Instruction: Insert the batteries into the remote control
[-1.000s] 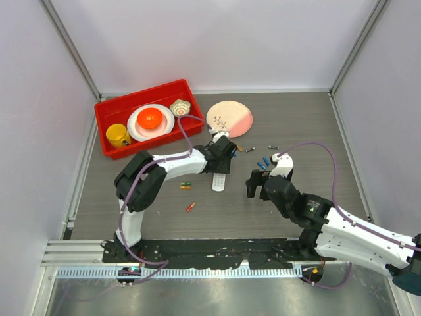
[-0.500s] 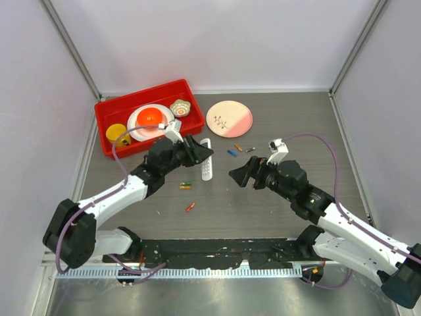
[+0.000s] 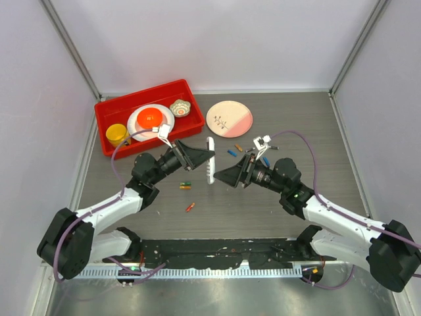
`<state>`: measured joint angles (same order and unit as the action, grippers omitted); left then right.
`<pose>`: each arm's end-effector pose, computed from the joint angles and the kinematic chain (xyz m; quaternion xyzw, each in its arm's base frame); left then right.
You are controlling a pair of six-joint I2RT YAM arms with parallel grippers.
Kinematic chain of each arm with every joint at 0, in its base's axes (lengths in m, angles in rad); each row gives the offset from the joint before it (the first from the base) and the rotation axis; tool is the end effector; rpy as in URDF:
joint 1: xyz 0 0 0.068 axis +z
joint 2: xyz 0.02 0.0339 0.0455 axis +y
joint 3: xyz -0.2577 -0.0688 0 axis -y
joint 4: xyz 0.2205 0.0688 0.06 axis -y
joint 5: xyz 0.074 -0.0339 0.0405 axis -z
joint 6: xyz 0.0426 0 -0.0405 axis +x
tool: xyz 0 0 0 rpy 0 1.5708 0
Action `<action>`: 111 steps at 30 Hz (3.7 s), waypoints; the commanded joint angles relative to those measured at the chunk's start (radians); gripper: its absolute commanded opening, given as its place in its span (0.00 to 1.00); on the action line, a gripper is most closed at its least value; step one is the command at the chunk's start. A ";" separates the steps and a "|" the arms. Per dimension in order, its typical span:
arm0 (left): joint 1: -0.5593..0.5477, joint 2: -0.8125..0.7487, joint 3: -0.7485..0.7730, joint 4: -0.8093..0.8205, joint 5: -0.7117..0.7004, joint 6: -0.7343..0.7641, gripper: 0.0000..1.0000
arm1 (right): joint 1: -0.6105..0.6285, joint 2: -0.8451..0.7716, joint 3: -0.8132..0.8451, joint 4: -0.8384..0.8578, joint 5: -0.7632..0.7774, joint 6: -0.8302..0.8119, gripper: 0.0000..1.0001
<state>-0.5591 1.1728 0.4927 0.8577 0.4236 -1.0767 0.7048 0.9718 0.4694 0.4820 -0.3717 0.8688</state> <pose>0.1945 -0.1423 0.2790 -0.0047 0.6477 -0.6394 0.4143 0.1503 0.1482 0.2704 -0.0714 0.7102 0.5802 0.3922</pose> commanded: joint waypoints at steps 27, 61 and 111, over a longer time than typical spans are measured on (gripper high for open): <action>0.008 -0.004 -0.048 0.336 0.032 -0.124 0.00 | -0.002 0.298 0.009 0.688 -0.229 0.236 0.86; 0.024 -0.159 0.044 -0.110 -0.005 0.078 0.89 | 0.045 -0.013 0.243 -0.509 0.001 -0.427 0.31; -0.213 0.036 0.185 -0.395 -0.243 0.233 0.65 | 0.271 0.085 0.426 -0.826 0.499 -0.580 0.29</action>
<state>-0.7677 1.1984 0.6342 0.3977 0.1696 -0.8394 0.9672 1.0565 0.8566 -0.3759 0.1112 0.2970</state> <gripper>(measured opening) 0.654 0.543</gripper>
